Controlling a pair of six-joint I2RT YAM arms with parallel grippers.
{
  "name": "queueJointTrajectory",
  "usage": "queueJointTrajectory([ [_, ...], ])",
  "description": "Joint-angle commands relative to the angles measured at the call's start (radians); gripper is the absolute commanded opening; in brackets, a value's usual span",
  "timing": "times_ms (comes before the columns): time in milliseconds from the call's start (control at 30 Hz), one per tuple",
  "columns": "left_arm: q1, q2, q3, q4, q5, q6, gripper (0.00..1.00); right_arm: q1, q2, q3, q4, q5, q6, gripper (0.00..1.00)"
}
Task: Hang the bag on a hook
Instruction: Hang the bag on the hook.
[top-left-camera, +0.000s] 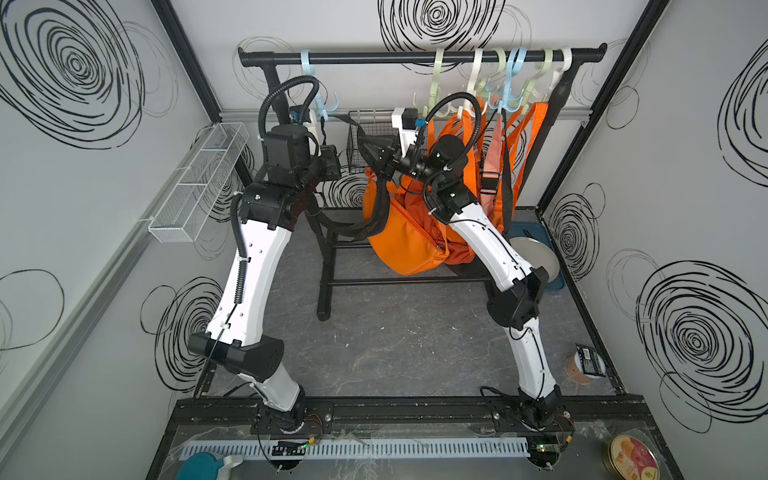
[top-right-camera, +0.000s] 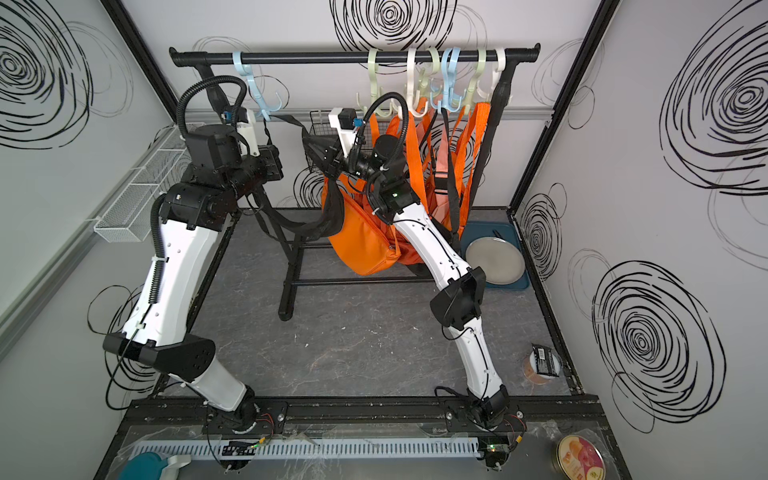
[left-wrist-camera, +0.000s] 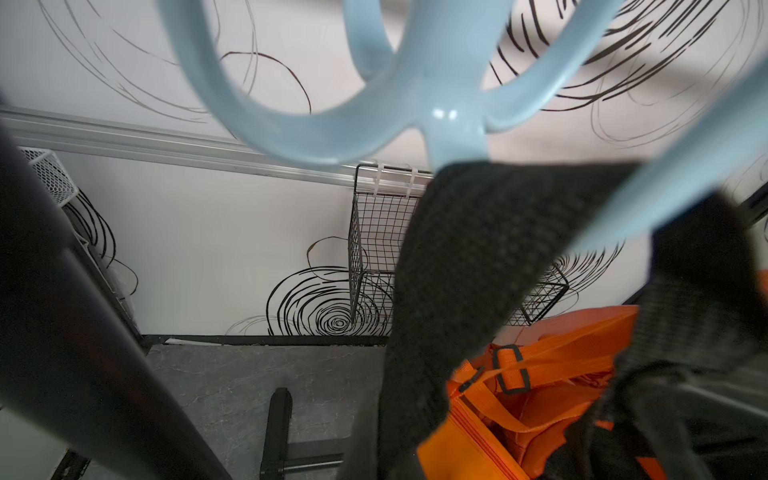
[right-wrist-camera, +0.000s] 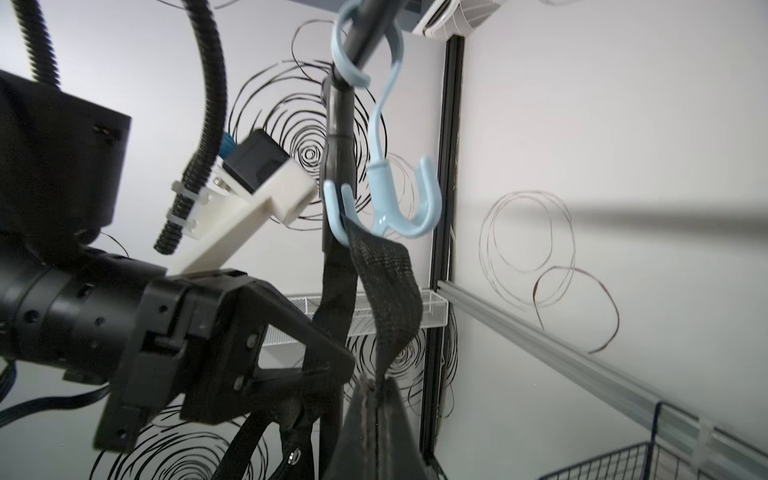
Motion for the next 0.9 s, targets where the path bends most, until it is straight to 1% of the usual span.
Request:
queueJointTrajectory([
  [0,-0.009,-0.057,-0.045,0.085,-0.005,0.014,0.0,0.006,-0.073,-0.07,0.034,0.019,-0.005,0.0],
  [167,-0.012,-0.086,-0.089,0.114,0.008,0.018,0.0,0.013,-0.104,-0.136,-0.011,0.062,-0.027,0.0],
  [233,-0.017,-0.096,-0.087,0.121,0.009,0.021,0.21,0.02,-0.118,-0.146,-0.027,0.081,-0.043,0.09],
  [333,-0.033,-0.116,-0.091,0.135,-0.001,0.033,0.42,0.045,-0.15,-0.147,-0.071,0.117,-0.097,0.26],
  [400,-0.046,-0.13,-0.099,0.138,-0.003,0.046,0.6,0.074,-0.181,-0.149,-0.118,0.161,-0.157,0.39],
  [467,-0.06,-0.151,-0.116,0.148,-0.008,0.064,0.77,0.113,-0.23,-0.17,-0.176,0.228,-0.245,0.52],
  [533,-0.068,-0.182,-0.15,0.176,-0.008,0.077,0.91,0.154,-0.292,-0.234,-0.176,0.313,-0.311,0.63],
  [567,-0.07,-0.199,-0.17,0.198,-0.007,0.08,0.98,0.173,-0.325,-0.27,-0.167,0.346,-0.34,0.66],
  [600,-0.072,-0.214,-0.189,0.218,-0.004,0.081,0.99,0.186,-0.358,-0.303,-0.15,0.379,-0.359,0.7],
  [633,-0.074,-0.235,-0.21,0.247,0.011,0.084,0.99,0.198,-0.389,-0.329,-0.134,0.412,-0.37,0.78],
  [667,-0.077,-0.252,-0.232,0.276,0.019,0.087,0.99,0.206,-0.413,-0.339,-0.132,0.433,-0.376,0.82],
  [733,-0.091,-0.288,-0.276,0.338,0.031,0.104,0.99,0.219,-0.45,-0.335,-0.149,0.462,-0.383,0.87],
  [800,-0.114,-0.339,-0.348,0.418,0.01,0.123,0.99,0.235,-0.487,-0.336,-0.156,0.498,-0.394,0.94],
  [833,-0.121,-0.371,-0.397,0.468,0.003,0.132,0.99,0.243,-0.509,-0.343,-0.157,0.518,-0.396,0.99],
  [867,-0.127,-0.411,-0.463,0.534,0.003,0.137,0.99,0.249,-0.534,-0.349,-0.162,0.533,-0.397,1.0],
])
